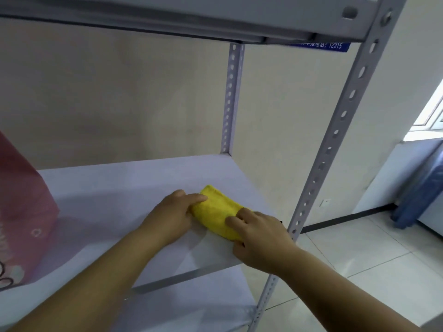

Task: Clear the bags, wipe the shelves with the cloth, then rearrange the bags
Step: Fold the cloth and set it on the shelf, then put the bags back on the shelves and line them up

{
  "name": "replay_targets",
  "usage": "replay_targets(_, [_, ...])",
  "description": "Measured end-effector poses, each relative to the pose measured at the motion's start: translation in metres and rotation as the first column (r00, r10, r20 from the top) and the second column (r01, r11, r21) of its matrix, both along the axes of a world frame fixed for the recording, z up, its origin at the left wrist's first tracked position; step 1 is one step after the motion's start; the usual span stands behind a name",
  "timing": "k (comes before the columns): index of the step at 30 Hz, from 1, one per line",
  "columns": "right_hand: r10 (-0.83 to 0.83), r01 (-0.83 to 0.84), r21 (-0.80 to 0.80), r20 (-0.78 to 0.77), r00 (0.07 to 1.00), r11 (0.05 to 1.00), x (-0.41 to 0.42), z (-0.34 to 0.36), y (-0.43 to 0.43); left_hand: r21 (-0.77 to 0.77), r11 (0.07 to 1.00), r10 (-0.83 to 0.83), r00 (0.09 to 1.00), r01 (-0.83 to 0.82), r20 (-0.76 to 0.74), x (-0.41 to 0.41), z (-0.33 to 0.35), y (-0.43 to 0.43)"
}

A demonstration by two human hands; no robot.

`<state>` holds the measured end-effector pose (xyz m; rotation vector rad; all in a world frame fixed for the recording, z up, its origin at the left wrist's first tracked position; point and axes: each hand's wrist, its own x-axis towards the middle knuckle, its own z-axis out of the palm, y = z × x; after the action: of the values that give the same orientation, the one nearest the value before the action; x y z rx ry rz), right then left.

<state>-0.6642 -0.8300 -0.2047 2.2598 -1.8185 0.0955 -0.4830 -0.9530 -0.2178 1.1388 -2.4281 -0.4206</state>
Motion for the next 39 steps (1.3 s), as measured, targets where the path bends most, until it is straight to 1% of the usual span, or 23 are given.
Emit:
replay_targets(1, [-0.012,0.012,-0.027,-0.007,1.0,1.0,0.002,0.0,0.002,0.043,0.999,0.002,0.998,0.001,-0.061,-0.007,0.001,-0.001])
replay_targets(4, [-0.054,0.053,0.017,0.093,0.994,0.998,0.004,-0.003,0.004,0.294,0.956,0.072,0.963,0.008,-0.261,-0.023,0.004,-0.004])
replay_targets(5, [-0.064,0.061,0.027,0.121,0.991,0.998,0.001,-0.005,0.005,0.347,0.938,0.089,0.951,0.021,-0.295,-0.029,0.003,-0.005])
replay_targets(6, [-0.064,0.06,0.03,0.153,0.986,0.998,-0.001,-0.005,0.005,0.362,0.932,0.087,0.947,0.032,-0.309,-0.034,0.002,-0.007])
replay_targets(7, [-0.06,0.054,0.038,0.175,0.983,0.998,-0.003,-0.005,0.006,0.352,0.935,0.076,0.946,0.042,-0.314,-0.039,0.001,-0.008])
replay_targets(10, [-0.085,0.077,0.051,0.181,0.98,0.996,-0.013,-0.01,0.005,0.274,0.959,0.008,0.959,0.072,-0.282,-0.054,-0.003,-0.012])
replay_targets(13, [-0.138,0.128,0.065,0.169,0.976,0.99,-0.023,-0.015,0.002,0.217,0.974,-0.014,0.968,0.07,-0.252,-0.065,-0.007,-0.016])
replay_targets(17, [-0.183,0.162,0.124,0.179,0.967,0.979,-0.026,-0.011,-0.001,0.172,0.982,-0.038,0.977,0.075,-0.21,-0.071,-0.008,-0.017])
replay_targets(21, [-0.192,0.147,0.168,0.297,0.935,0.975,-0.023,0.005,0.002,0.181,0.981,-0.034,0.983,0.067,-0.183,-0.065,-0.002,-0.014])
replay_targets(24, [-0.211,0.168,0.144,0.375,0.903,0.975,-0.023,0.021,0.005,0.162,0.985,-0.039,0.988,0.063,-0.148,-0.053,0.006,-0.007])
replay_targets(27, [-0.171,0.158,0.066,0.371,0.913,0.985,-0.022,0.037,0.01,0.128,0.991,-0.025,0.993,0.04,-0.119,-0.035,0.019,0.005])
replay_targets(32, [-0.038,0.065,-0.048,0.42,0.907,0.997,-0.014,0.07,0.008,0.053,0.998,0.028,0.997,-0.024,-0.074,0.0,0.056,0.032])
replay_targets(36, [0.085,-0.03,-0.122,0.475,0.876,0.992,-0.002,0.1,0.005,-0.017,0.995,0.099,0.991,-0.101,-0.089,0.025,0.091,0.058])
replay_targets(39, [0.145,-0.069,-0.167,0.499,0.854,0.984,0.008,0.122,0.005,-0.08,0.988,0.123,0.986,-0.132,-0.112,0.042,0.113,0.079])
